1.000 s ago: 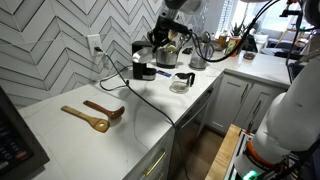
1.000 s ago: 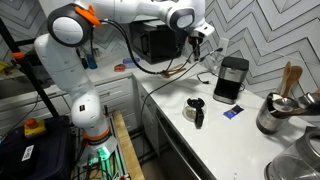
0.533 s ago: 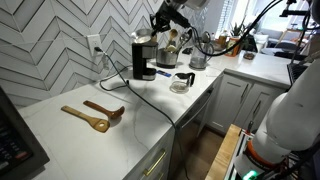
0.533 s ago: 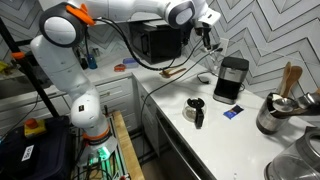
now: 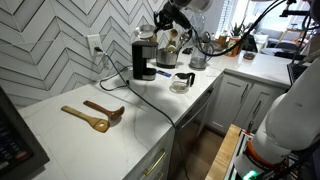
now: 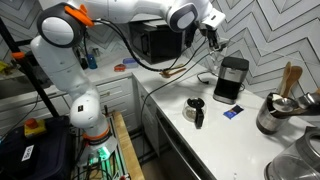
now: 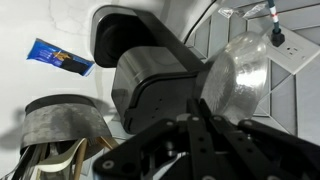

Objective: Close the coffee making machine top lid, pick up a metallic plate and place it on top of the coffee making machine

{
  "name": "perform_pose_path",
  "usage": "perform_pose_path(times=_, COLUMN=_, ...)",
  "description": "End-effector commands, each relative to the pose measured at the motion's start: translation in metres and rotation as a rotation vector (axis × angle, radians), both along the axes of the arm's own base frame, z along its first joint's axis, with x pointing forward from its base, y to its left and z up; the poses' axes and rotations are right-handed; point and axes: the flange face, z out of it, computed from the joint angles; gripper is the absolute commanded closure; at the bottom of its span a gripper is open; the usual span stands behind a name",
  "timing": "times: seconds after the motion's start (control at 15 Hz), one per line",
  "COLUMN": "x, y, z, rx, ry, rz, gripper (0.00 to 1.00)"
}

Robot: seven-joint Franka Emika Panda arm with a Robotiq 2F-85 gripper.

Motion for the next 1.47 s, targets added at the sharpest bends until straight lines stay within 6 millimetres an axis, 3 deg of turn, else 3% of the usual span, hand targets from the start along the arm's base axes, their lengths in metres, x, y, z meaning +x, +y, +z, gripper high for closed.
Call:
perform_pose_path(times=0.0, x=0.003, y=-0.006, z=0.001, rx=0.020, ry=-0.018, rz=-0.034, gripper=1.00)
perform_pose_path(times=0.33, x=0.008, y=-0.027, z=0.007, rx=0.159, ry=-0.089, rz=-0.232, gripper=1.00)
perform_pose_path(times=0.8, x=0.009, y=-0.042, z=-0.011, rx=0.347, ry=-0.030, rz=-0.437, gripper=1.00)
perform_pose_path(times=1.4, x=0.012, y=-0.063, z=-0.040, rx=0.538, ry=0.027, rz=-0.510, gripper=1.00)
